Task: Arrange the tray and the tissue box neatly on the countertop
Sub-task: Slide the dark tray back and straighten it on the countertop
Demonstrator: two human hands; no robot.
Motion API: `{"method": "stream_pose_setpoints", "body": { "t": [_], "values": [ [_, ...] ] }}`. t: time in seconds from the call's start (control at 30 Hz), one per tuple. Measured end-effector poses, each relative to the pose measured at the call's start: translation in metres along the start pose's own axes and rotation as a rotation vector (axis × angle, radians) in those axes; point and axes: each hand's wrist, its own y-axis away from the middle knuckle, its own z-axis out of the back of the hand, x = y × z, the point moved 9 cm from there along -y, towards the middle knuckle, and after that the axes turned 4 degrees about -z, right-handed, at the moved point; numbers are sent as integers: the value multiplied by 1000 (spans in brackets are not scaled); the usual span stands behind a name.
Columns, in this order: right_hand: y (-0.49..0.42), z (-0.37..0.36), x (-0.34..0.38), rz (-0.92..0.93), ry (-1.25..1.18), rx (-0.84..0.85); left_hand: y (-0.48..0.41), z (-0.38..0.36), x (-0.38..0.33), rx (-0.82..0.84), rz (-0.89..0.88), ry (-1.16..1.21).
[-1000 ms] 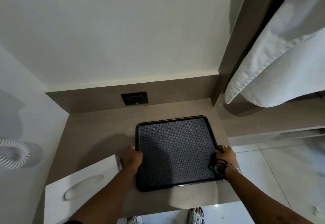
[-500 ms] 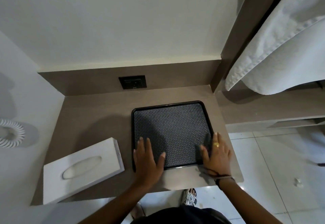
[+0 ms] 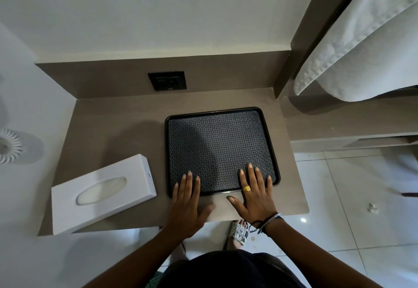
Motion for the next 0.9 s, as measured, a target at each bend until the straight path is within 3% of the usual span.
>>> {"method": "stream_pose_setpoints", "body": {
  "t": [0.9],
  "values": [
    [-103, 22, 36, -18, -25, -92, -92, 41, 61, 37, 41, -57]
  ]
}}
